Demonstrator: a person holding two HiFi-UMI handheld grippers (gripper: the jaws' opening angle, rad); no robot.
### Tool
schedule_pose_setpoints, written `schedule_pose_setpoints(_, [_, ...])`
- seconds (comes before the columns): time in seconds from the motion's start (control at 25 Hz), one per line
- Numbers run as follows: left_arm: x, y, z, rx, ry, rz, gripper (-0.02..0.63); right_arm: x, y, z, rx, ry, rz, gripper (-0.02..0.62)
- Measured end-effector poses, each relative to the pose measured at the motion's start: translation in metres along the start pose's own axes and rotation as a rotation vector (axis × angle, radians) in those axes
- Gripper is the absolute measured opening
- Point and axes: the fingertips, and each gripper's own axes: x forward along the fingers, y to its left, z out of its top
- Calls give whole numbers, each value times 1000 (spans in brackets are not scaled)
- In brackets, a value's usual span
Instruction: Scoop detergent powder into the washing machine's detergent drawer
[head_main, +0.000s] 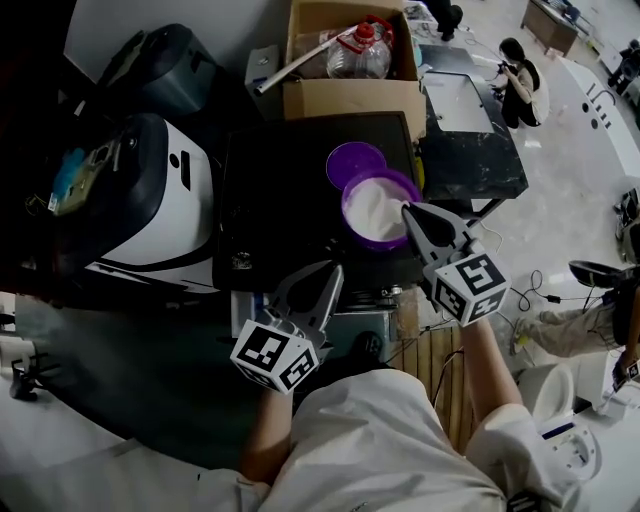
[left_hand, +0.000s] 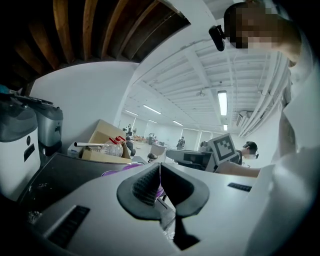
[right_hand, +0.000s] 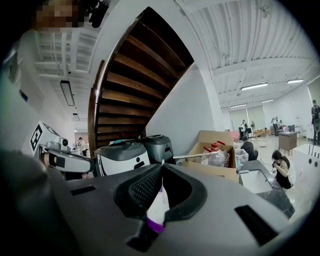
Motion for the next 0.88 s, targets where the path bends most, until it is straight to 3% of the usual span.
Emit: schedule_pose_setpoints(0.88, [4, 10, -7, -26, 11, 36, 20, 51, -32, -34, -180, 181, 63, 8])
